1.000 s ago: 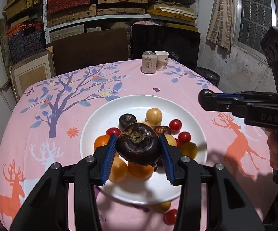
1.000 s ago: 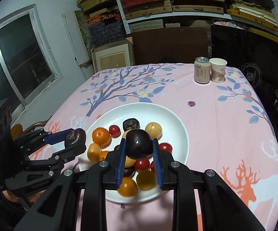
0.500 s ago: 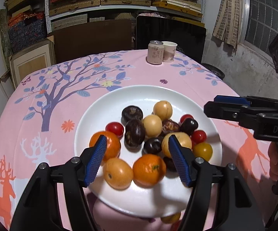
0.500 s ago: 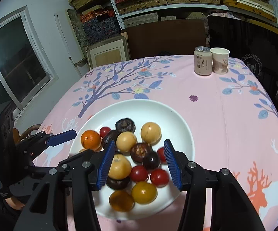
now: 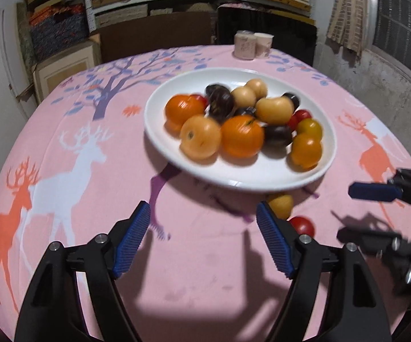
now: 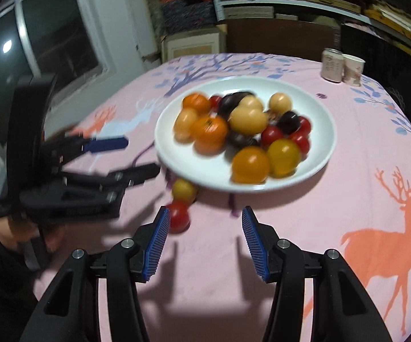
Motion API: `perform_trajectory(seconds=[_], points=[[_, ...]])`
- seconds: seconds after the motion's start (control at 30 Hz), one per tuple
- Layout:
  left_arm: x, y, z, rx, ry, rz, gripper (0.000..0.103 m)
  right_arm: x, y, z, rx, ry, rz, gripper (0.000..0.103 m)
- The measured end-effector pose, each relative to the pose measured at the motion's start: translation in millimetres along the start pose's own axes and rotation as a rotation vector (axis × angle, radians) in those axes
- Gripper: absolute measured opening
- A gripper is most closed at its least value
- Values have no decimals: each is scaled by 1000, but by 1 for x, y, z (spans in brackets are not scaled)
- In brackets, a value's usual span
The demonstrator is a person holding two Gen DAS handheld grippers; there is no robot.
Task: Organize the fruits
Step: 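Grasp a red tomato with the right tool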
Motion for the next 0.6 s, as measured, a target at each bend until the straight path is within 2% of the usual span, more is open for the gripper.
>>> perform_trajectory(seconds=[0.17,0.53,0.57,0.6], points=[[3,15,8,53,-4,-4,74,-16,16,12,34,37,28,53],[1,21,9,95,-8,11,74,-30,25,0,12,46,41,53],[1,22,9,95,-7,13,74,-33,26,-2,14,47,40,53],[0,21,9,95,-7,13,74,-37,28,-3,16,50,42,48]])
Point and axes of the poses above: each gripper's, at about its wrist camera, not at the fingertips, and x roughly against the way its jaws point, y to its left, z to its underside, the point moved 9 cm from there along -x, roughly the way its jaws point, and after that the axes turned 7 degrees about z, right-handed, at the moved point
